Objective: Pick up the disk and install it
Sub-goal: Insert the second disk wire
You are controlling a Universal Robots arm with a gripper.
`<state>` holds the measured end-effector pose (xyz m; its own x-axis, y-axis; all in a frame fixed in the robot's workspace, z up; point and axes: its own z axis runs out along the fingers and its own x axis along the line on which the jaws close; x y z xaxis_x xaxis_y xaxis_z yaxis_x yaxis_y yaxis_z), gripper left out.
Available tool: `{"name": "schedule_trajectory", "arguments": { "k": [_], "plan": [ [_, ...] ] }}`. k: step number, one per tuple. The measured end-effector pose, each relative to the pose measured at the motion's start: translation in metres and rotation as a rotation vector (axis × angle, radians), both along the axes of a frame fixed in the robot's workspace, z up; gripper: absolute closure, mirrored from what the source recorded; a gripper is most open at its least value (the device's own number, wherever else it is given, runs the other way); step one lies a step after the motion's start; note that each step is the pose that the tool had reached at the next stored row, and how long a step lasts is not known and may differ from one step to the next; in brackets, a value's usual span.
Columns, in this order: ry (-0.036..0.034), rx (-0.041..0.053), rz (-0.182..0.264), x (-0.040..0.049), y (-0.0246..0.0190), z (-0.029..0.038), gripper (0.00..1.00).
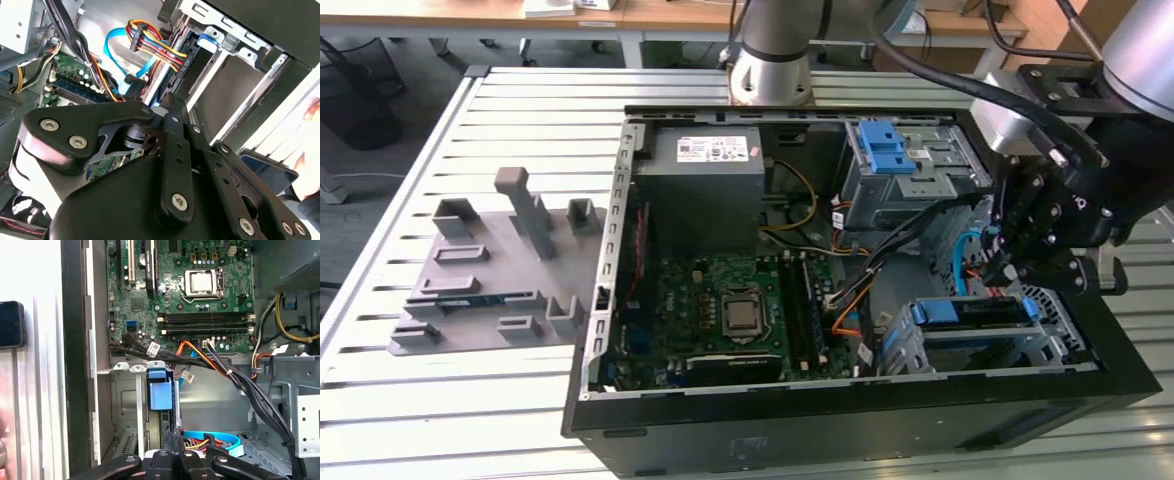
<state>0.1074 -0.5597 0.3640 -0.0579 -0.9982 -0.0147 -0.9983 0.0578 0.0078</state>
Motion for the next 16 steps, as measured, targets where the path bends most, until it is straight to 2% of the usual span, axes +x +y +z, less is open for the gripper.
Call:
{"name": "schedule_trajectory", "arguments": {
  "k": [3, 5, 10, 16],
  "plan": [
    [-0.0136, -0.0001, 0.0, -0.0034, 0.0, 0.0005, 0.89],
    [-0.0169, -0.0004, 0.0, -0.0036, 0.0005, 0.0021, 0.89],
    [-0.0176, -0.0004, 0.0, -0.0037, 0.0025, 0.0093, 0.89],
    [-0.0176, -0.0022, 0.0, -0.0037, 0.0078, 0.0152, 0.89]
  ]
}}
